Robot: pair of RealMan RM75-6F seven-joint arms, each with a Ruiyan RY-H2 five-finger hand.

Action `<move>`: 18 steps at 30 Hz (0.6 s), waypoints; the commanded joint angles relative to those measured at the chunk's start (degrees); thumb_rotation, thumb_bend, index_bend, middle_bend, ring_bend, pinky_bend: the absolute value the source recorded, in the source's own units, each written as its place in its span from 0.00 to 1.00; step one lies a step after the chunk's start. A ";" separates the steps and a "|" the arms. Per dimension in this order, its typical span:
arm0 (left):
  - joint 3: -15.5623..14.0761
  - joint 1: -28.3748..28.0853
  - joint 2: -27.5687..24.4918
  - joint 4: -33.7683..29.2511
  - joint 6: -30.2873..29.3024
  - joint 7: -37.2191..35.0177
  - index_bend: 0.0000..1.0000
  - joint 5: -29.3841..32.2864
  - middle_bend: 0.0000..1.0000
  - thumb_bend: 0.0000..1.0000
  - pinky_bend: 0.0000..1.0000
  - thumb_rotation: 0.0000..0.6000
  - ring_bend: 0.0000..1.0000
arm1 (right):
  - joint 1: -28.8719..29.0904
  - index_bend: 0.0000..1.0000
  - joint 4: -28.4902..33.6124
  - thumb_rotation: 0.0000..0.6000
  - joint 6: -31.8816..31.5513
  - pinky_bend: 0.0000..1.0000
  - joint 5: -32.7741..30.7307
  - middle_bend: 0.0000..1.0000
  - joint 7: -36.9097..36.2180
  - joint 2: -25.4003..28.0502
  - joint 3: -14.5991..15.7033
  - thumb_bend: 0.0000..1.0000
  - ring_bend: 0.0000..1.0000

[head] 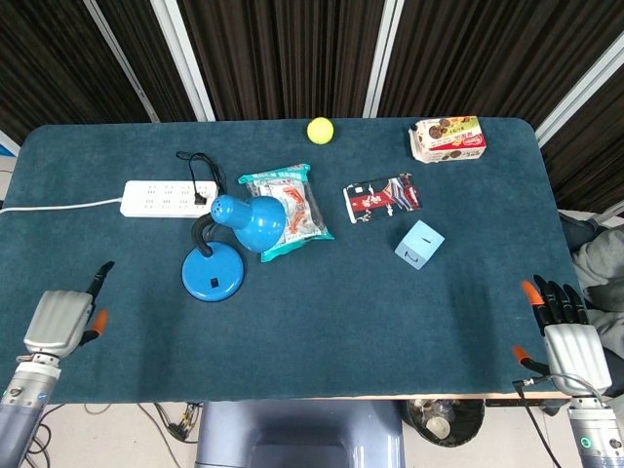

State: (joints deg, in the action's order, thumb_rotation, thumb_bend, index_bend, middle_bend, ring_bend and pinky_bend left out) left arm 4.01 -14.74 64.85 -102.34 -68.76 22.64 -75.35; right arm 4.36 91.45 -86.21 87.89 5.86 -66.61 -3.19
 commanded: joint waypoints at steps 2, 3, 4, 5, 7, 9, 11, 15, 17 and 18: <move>1.44 -5.25 2.08 -5.22 6.61 7.55 0.04 8.47 0.94 0.51 0.94 1.00 0.88 | 0.00 0.00 0.09 1.00 0.11 0.00 -0.24 0.00 -0.15 0.01 -0.09 0.24 0.00; 1.52 -5.91 2.60 -5.61 7.06 8.93 0.04 9.54 0.95 0.52 0.95 1.00 0.88 | 0.01 0.00 0.11 1.00 0.15 0.00 -0.29 0.00 -0.21 0.04 -0.10 0.24 0.00; 1.56 -6.57 3.20 -5.90 7.45 10.38 0.04 10.55 0.95 0.52 0.95 1.00 0.88 | 0.02 0.00 0.13 1.00 0.18 0.00 -0.32 0.00 -0.28 0.07 -0.11 0.24 0.00; 1.62 -7.50 4.19 -6.19 7.77 12.50 0.04 12.03 0.95 0.52 0.95 1.00 0.88 | 0.03 0.00 0.17 1.00 0.23 0.00 -0.35 0.00 -0.38 0.11 -0.13 0.24 0.00; 1.81 -8.87 5.84 -6.48 7.79 15.63 0.04 14.43 0.95 0.53 0.95 1.00 0.89 | 0.04 0.00 0.21 1.00 0.29 0.00 -0.37 0.00 -0.55 0.15 -0.11 0.24 0.00; 2.06 -10.35 7.63 -6.61 7.87 18.43 0.05 16.99 0.95 0.53 0.95 1.00 0.89 | 0.06 0.00 0.25 1.00 0.34 0.00 -0.37 0.00 -0.70 0.19 -0.11 0.24 0.00; 2.31 -11.46 8.92 -6.66 7.75 20.35 0.05 19.06 0.95 0.53 0.95 1.00 0.89 | 0.08 0.00 0.27 1.00 0.39 0.00 -0.38 0.00 -0.80 0.20 -0.12 0.24 0.00; 2.72 -13.95 11.81 -6.78 7.20 24.13 0.05 23.72 0.95 0.53 0.95 1.00 0.89 | 0.15 0.00 0.37 1.00 0.58 0.00 -0.48 0.00 -1.04 0.26 -0.15 0.24 0.00; 2.81 -15.07 13.06 -6.73 6.83 25.68 0.05 25.97 0.95 0.53 0.95 1.00 0.89 | 0.18 0.00 0.42 1.00 0.62 0.00 -0.46 0.00 -1.06 0.30 -0.14 0.24 0.00; 2.78 -15.65 13.78 -6.72 6.56 26.47 0.05 27.13 0.95 0.53 0.95 1.00 0.89 | 0.15 0.00 0.38 1.00 0.63 0.00 -0.46 0.00 -1.15 0.30 -0.11 0.24 0.00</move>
State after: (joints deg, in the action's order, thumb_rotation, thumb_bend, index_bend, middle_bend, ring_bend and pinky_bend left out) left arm 6.60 -29.10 77.22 -108.97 -61.75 47.88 -49.98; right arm 4.52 91.85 -85.58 87.43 4.73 -66.31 -3.31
